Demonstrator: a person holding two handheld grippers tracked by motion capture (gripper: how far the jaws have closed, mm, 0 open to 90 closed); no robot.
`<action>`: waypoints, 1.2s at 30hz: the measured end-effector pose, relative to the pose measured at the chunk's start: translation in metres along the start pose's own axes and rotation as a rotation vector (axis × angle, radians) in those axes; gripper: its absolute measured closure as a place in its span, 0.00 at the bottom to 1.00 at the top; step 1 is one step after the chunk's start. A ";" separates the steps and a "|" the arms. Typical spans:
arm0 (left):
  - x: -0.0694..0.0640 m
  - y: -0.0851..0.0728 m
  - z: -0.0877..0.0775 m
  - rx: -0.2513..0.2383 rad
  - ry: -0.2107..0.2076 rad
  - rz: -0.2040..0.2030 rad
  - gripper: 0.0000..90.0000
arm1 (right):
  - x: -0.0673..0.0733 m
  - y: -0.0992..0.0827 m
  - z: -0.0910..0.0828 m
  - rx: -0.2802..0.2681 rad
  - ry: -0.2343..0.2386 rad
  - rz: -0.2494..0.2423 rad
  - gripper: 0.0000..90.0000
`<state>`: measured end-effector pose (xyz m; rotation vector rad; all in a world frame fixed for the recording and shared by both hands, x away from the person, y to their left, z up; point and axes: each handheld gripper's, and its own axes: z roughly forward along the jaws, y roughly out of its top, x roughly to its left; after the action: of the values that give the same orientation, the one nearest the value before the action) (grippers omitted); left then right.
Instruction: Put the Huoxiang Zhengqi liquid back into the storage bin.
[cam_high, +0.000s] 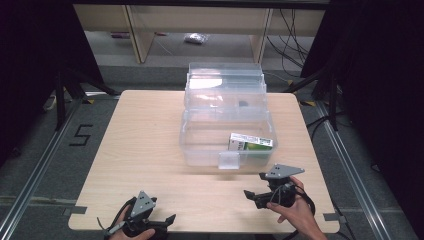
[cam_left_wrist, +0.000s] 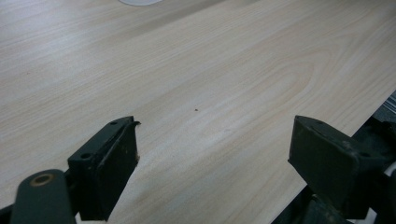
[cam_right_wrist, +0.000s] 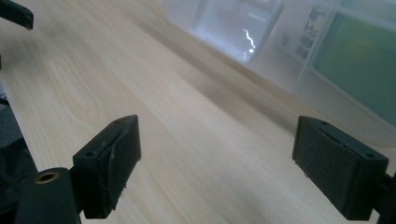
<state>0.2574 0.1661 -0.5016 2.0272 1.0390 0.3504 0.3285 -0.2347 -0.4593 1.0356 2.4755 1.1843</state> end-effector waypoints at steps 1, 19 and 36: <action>0.000 0.000 0.000 0.000 0.000 -0.001 0.17 | 0.001 -0.003 0.001 -0.002 0.005 0.000 0.18; -0.001 0.000 0.000 0.000 -0.002 0.004 0.17 | 0.006 -0.034 -0.002 0.027 0.032 0.077 0.18; -0.001 0.000 0.000 0.001 -0.003 0.003 0.17 | 0.008 -0.056 -0.013 0.069 0.010 0.073 0.18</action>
<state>0.2571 0.1655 -0.5016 2.0296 1.0338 0.3484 0.2890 -0.2613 -0.4917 1.1493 2.5231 1.1346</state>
